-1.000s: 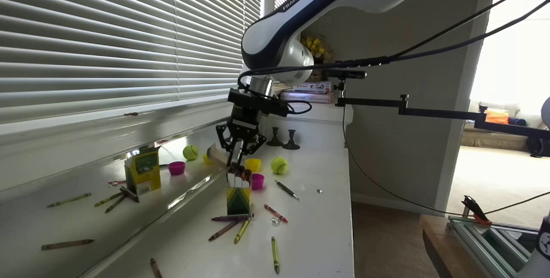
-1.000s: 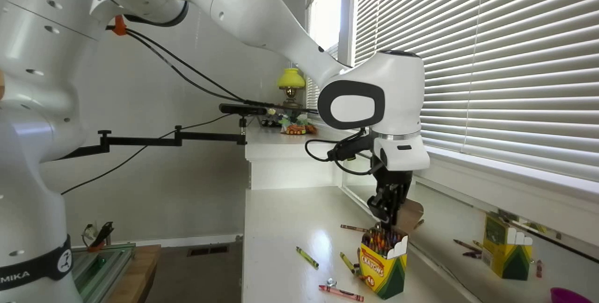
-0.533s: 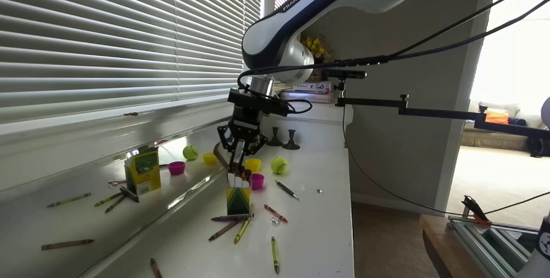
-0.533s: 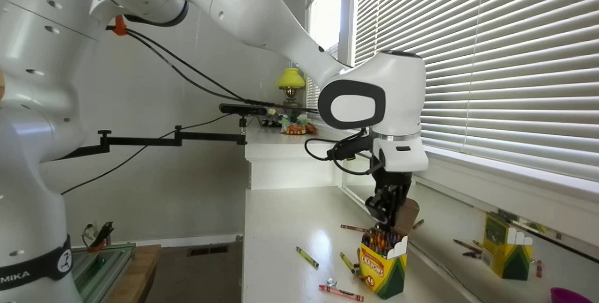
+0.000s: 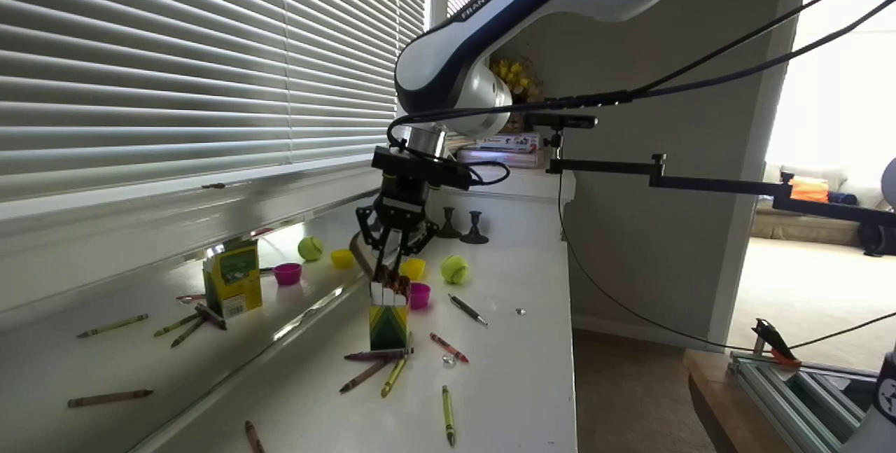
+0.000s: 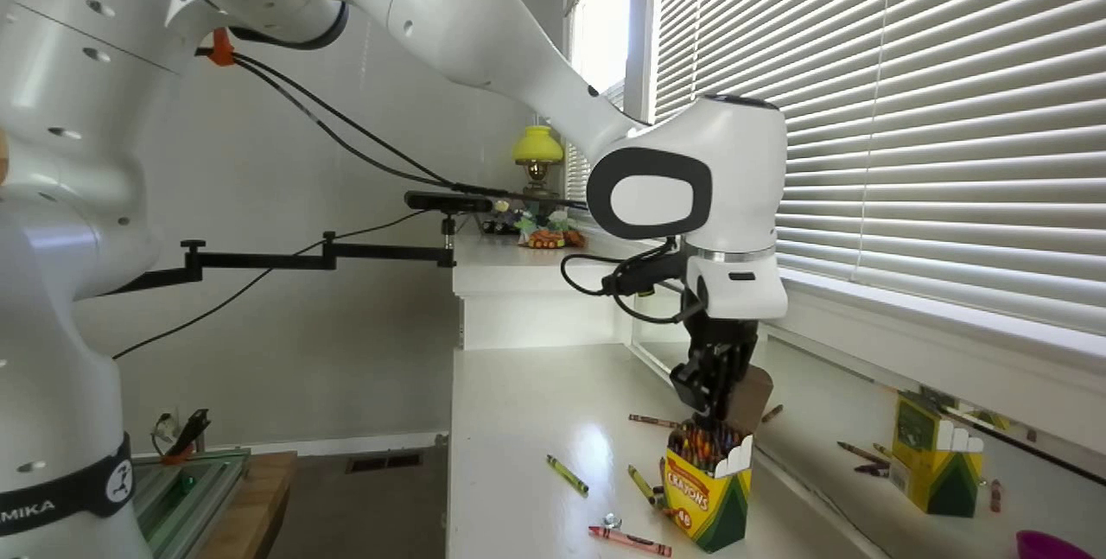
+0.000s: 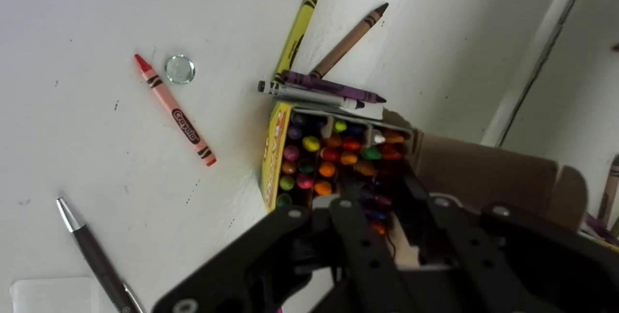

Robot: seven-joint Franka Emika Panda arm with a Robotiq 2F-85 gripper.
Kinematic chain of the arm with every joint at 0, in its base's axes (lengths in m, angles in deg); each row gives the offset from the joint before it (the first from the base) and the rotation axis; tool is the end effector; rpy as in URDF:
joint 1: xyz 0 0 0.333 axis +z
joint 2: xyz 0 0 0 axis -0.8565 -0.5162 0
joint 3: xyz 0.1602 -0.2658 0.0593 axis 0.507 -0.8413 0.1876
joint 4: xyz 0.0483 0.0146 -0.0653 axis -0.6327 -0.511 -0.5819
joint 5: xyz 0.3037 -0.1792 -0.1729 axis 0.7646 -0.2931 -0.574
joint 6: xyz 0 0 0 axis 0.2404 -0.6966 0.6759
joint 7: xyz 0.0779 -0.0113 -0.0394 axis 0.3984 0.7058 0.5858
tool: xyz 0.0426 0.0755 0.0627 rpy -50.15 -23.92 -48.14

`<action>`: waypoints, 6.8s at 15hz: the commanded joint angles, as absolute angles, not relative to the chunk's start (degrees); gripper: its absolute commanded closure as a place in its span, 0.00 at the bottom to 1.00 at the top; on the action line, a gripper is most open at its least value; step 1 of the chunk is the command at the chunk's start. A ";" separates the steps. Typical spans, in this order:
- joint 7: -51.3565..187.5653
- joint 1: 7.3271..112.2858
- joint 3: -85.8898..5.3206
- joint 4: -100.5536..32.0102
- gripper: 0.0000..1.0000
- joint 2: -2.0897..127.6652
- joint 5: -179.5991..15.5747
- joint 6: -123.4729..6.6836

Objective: Remove one orange crayon from the box.

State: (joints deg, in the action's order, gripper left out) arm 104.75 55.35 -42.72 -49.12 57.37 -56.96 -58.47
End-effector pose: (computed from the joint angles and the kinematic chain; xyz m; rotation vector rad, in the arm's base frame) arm 0.6344 -0.1014 0.3210 -2.4198 1.5558 -0.0446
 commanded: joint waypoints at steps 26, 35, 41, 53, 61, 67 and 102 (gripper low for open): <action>103.98 55.06 -42.54 -48.03 0.80 55.33 -57.80 -56.33; 102.83 54.52 -42.30 -47.26 0.81 55.91 -56.79 -56.51; 102.13 54.37 -42.19 -47.28 0.82 55.96 -56.48 -56.51; 100.70 54.21 -41.98 -47.40 0.80 56.86 -55.95 -56.77; 100.82 54.04 -42.06 -47.34 0.81 56.22 -56.32 -56.40; 100.52 54.07 -41.81 -47.51 0.82 56.16 -56.22 -56.10; 99.50 54.59 -42.77 -47.00 1.00 58.23 -57.55 -55.01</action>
